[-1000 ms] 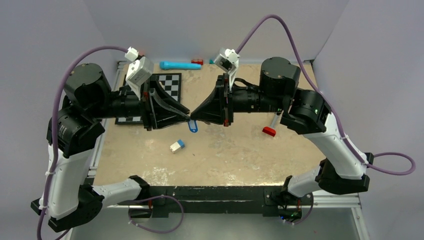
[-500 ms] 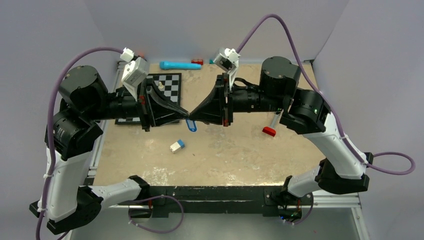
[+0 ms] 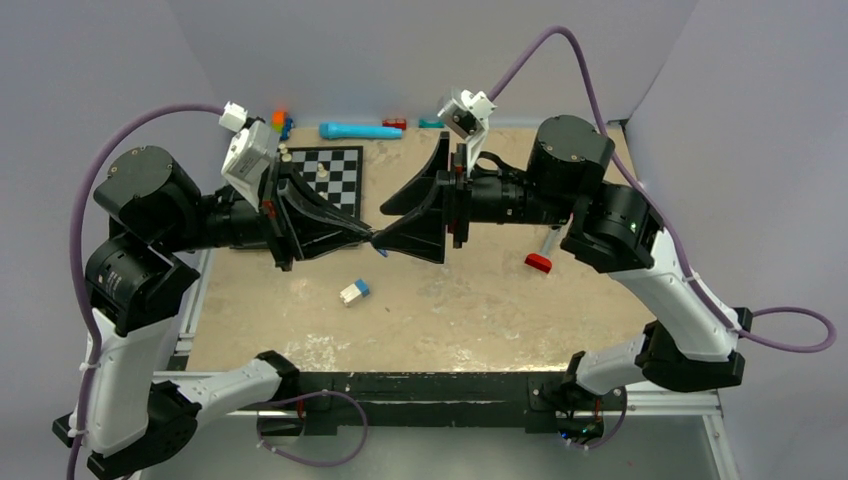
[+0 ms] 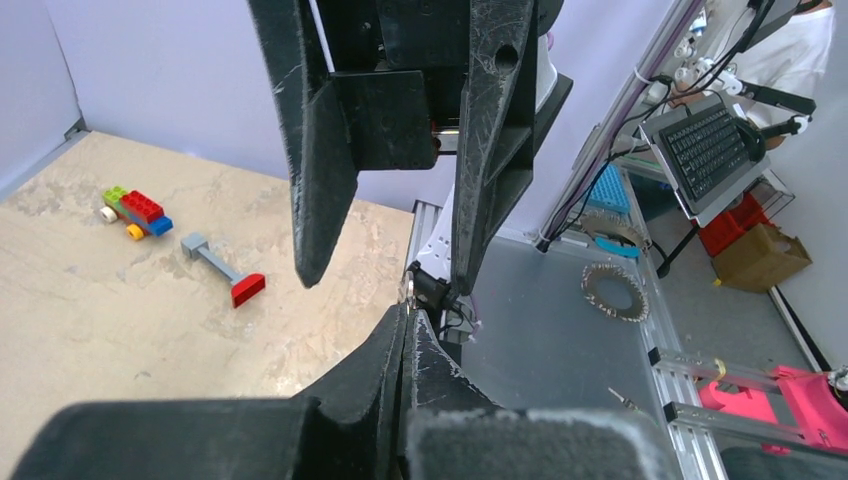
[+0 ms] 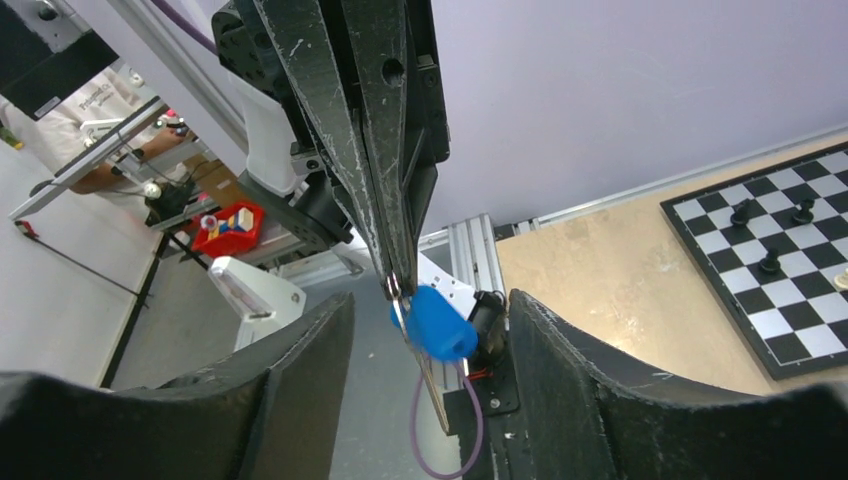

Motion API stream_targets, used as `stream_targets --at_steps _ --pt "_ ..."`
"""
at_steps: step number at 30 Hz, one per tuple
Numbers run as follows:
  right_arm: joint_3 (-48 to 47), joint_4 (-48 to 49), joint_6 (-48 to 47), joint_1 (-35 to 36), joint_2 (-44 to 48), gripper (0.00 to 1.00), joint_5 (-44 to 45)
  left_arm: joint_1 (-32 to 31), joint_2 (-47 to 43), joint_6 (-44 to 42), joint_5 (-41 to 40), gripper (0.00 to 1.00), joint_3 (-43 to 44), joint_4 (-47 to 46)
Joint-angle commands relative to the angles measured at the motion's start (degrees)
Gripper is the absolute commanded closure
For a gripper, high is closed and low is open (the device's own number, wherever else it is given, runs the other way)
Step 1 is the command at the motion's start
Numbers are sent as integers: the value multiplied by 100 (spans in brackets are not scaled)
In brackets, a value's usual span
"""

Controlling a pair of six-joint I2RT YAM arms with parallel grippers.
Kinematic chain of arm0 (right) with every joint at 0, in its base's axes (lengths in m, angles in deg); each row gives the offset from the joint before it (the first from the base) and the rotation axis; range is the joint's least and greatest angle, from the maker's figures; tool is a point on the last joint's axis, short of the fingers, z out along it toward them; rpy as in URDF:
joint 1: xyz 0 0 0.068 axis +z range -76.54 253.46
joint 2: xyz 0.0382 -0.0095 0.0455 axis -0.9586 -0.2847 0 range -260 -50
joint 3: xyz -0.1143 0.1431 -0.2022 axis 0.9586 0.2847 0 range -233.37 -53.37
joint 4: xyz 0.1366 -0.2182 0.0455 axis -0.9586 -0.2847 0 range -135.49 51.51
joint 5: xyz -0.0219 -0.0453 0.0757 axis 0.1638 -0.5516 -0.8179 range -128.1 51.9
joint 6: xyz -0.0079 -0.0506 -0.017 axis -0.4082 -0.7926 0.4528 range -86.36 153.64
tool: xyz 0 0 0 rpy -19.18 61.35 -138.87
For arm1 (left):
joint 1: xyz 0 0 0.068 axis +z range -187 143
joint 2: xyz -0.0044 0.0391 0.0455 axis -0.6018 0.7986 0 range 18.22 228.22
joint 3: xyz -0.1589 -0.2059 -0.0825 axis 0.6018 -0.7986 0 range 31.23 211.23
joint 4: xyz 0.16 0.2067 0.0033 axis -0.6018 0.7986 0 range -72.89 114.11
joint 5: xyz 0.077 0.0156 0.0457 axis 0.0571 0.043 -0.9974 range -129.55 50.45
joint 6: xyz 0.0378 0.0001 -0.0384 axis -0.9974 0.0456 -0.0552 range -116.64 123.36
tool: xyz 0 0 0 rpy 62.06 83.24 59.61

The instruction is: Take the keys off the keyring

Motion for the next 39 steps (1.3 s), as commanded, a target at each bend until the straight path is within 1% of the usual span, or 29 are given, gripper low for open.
stream_targets --at_steps 1,3,5,10,16,19,22,25,29,31,34,39 --pt "216 452 59 22 366 43 258 -7 -121 242 -99 100 -119 -416" --pt "273 465 57 26 383 50 290 -12 -184 336 -179 100 -230 -597" --pt "271 441 78 22 347 54 266 -11 -231 405 -243 100 -328 -710" --pt "220 446 109 27 248 57 168 -11 -269 525 -310 100 -468 -902" --pt "174 478 122 22 156 57 120 -10 -334 648 -402 100 -577 -1106" --pt "173 521 144 21 128 59 83 -12 -330 694 -428 100 -603 -1159" --pt "149 523 147 22 102 66 66 -12 -334 717 -460 100 -600 -1185" --pt "104 511 145 23 78 78 57 -11 -359 759 -485 100 -611 -1233" --pt "57 514 155 26 41 89 39 -8 -369 798 -512 100 -651 -1267" --pt "38 522 159 28 31 97 31 -11 -377 815 -531 100 -687 -1292" --pt "42 535 162 29 32 100 38 -9 -418 858 -562 100 -790 -1394" --pt "234 699 201 25 101 100 52 -10 -545 1140 -659 100 -1072 -1823"
